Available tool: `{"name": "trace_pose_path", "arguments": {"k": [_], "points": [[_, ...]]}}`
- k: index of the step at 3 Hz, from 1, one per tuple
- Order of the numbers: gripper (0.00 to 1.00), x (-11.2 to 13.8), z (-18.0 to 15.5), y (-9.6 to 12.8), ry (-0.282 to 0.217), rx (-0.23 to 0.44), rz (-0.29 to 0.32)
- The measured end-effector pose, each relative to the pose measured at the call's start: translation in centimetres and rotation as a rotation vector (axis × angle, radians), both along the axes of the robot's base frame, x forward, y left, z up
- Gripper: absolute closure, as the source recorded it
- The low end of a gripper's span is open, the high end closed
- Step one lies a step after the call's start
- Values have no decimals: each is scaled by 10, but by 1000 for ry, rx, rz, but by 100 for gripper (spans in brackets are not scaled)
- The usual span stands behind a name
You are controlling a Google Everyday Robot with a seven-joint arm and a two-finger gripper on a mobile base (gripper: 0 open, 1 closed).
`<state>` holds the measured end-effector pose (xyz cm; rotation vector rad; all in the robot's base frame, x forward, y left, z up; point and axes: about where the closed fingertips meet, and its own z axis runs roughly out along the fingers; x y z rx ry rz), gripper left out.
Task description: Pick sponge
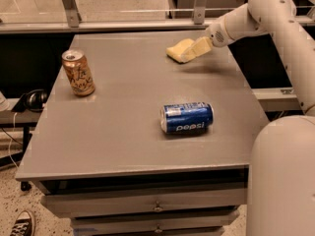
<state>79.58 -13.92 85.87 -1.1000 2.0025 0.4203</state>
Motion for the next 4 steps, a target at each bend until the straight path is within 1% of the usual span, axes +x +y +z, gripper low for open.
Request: {"name": "trace_pose_path", "arguments": {"k": [1,2,3,4], "points": [[0,0,-10,2,18,-1,6],[18,-1,-21,2,41,0,6],[42,-2,-26,2,60,12,6],[65,-4,-25,2,63,21,9]]}}
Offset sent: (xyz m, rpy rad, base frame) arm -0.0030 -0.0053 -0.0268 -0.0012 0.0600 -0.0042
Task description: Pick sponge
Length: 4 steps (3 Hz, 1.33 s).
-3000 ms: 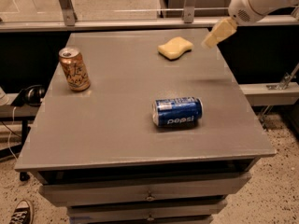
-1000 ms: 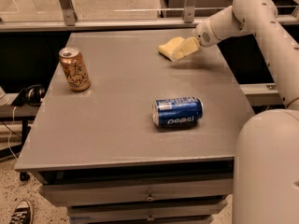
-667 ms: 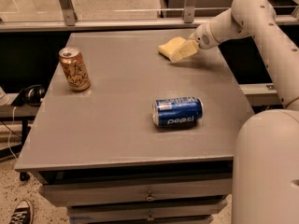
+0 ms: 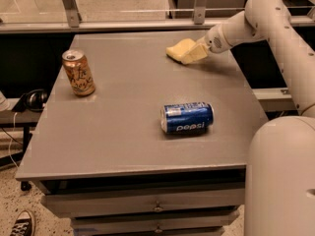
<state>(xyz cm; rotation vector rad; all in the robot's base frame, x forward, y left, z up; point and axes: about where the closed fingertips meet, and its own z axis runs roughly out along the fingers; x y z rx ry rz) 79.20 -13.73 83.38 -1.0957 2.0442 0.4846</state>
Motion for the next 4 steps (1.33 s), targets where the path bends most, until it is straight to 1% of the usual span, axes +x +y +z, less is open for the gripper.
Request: {"name": "trace_pose_path", "arguments": {"k": [1,2,3,4], "points": [[89,-3,17,2,-23,23,18],[100,-16,56,7,-83,58,63],[100,-35,98,13,-148,104,113],[100,-54,143,20,-222,167,153]]}}
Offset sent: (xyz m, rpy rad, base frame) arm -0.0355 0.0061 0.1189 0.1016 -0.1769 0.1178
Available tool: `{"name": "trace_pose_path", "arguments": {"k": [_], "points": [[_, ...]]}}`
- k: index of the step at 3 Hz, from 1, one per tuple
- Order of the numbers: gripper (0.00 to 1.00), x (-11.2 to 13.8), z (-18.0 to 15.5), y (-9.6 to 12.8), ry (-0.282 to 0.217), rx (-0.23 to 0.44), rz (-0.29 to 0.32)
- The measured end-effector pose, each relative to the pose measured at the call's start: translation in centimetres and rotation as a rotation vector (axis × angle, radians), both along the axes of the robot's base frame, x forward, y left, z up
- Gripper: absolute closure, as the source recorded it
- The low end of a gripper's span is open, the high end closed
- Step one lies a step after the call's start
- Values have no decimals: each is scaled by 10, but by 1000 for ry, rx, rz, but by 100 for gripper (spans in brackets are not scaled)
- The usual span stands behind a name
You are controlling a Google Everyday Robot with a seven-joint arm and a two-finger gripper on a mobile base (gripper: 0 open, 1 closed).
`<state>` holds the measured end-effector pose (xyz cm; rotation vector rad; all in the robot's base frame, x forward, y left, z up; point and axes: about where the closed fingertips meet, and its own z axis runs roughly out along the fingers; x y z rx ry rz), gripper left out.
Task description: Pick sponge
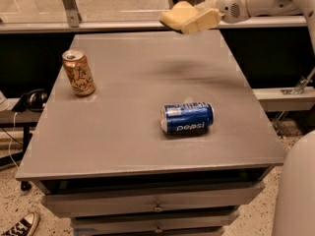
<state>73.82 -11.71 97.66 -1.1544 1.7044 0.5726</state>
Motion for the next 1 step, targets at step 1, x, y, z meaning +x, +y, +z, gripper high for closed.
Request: {"name": "trace_pose_path", "arguments": {"k": [1], "points": [[100,-1,3,2,-3,6,6]]}}
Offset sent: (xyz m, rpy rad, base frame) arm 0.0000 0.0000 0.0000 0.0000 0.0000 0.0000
